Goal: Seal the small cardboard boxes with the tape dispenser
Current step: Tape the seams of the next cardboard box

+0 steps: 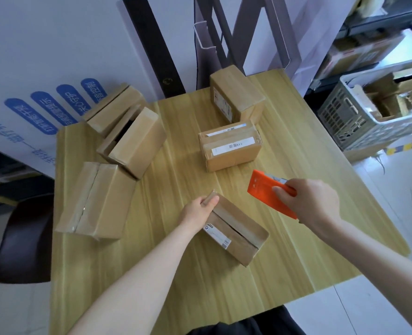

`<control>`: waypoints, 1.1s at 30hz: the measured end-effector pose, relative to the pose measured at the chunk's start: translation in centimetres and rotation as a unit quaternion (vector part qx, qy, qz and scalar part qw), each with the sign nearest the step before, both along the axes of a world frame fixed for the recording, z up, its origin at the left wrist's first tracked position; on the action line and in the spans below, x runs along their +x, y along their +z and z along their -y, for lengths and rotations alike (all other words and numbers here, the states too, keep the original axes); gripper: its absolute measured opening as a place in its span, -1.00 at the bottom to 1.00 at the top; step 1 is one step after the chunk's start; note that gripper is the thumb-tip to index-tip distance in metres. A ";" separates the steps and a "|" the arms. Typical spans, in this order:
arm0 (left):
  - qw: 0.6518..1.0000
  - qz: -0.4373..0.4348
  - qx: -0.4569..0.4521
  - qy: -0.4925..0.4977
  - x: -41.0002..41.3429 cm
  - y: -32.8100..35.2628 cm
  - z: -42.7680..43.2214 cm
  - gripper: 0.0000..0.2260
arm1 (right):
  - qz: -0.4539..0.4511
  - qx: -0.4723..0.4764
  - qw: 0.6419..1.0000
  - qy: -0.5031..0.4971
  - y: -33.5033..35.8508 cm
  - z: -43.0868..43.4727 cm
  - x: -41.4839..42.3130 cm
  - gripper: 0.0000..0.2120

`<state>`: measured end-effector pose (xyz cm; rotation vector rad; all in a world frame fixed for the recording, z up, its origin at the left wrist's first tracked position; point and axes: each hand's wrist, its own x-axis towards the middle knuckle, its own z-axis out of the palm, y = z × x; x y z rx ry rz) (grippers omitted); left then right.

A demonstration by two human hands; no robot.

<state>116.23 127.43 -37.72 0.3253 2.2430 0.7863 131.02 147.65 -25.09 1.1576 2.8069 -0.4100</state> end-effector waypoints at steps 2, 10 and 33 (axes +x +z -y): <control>0.979 -0.185 -0.033 -0.075 0.1 0.1 0.1 -0.48 | -0.004 0.001 1.000 -0.012 0.4 -0.1 0.4 -0.63; 0.826 -0.354 0.004 -0.438 1.8 1.1 -2.3 -0.63 | -0.035 -0.019 0.999 -0.023 1.9 0.5 0.6 -0.67; 0.948 -0.149 0.149 0.239 2.6 6.3 4.6 -0.75 | -0.198 -0.237 0.950 0.052 0.9 3.1 -1.1 -0.86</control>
